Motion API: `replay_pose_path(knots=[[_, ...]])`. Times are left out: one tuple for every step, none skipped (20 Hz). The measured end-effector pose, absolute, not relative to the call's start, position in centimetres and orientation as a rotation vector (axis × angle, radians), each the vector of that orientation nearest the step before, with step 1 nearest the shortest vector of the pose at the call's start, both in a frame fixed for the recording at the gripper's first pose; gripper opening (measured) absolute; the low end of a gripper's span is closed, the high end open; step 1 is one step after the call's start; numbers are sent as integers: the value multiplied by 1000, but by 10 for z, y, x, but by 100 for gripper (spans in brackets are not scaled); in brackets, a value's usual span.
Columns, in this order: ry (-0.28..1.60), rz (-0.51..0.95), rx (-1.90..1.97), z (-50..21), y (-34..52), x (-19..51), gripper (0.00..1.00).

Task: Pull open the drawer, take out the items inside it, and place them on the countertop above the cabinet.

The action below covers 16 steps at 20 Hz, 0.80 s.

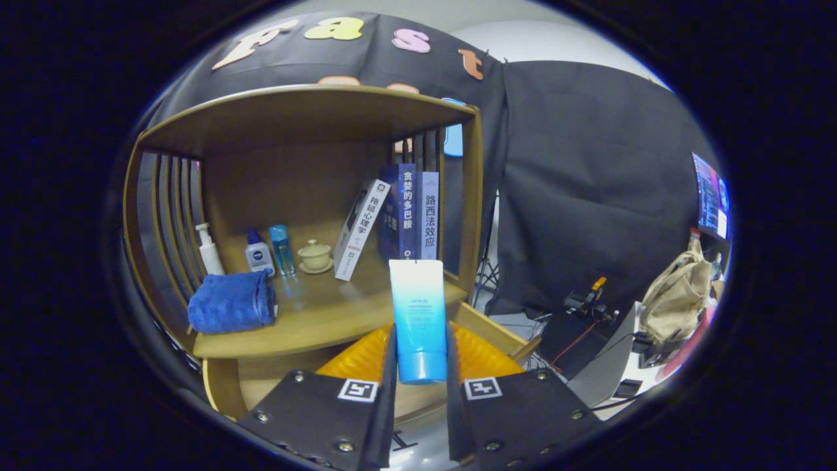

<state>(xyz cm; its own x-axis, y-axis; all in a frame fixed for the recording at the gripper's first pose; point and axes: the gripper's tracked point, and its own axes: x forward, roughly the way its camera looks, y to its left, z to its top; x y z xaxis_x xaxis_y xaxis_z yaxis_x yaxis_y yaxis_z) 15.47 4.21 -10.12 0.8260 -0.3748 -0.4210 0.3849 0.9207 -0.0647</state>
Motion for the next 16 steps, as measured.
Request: replay_pose_path(knots=[[431, -394, 26, -97, 44, 158, 34], [420, -382, 31, -93, 47, 161, 34], [410, -371, 35, -89, 50, 165, 34], [400, -361, 35, -86, 52, 169, 34], [395, -351, 31, -83, 55, 173, 34], [391, -340, 26, -81, 58, 178, 34], [380, -324, 20, -78, 62, 183, 34], [370, -305, 18, -75, 67, 191, 34], [366, -283, 24, -75, 73, 200, 33], [366, -259, 29, -78, 79, 210, 33], [373, -237, 33, -81, 84, 220, 33], [386, -215, 32, -87, 88, 231, 34], [400, -196, 30, -95, 93, 241, 34], [417, -177, 35, -102, 97, 251, 33], [435, -160, 52, -111, 101, 260, 34], [454, -144, 68, -120, 104, 269, 33]])
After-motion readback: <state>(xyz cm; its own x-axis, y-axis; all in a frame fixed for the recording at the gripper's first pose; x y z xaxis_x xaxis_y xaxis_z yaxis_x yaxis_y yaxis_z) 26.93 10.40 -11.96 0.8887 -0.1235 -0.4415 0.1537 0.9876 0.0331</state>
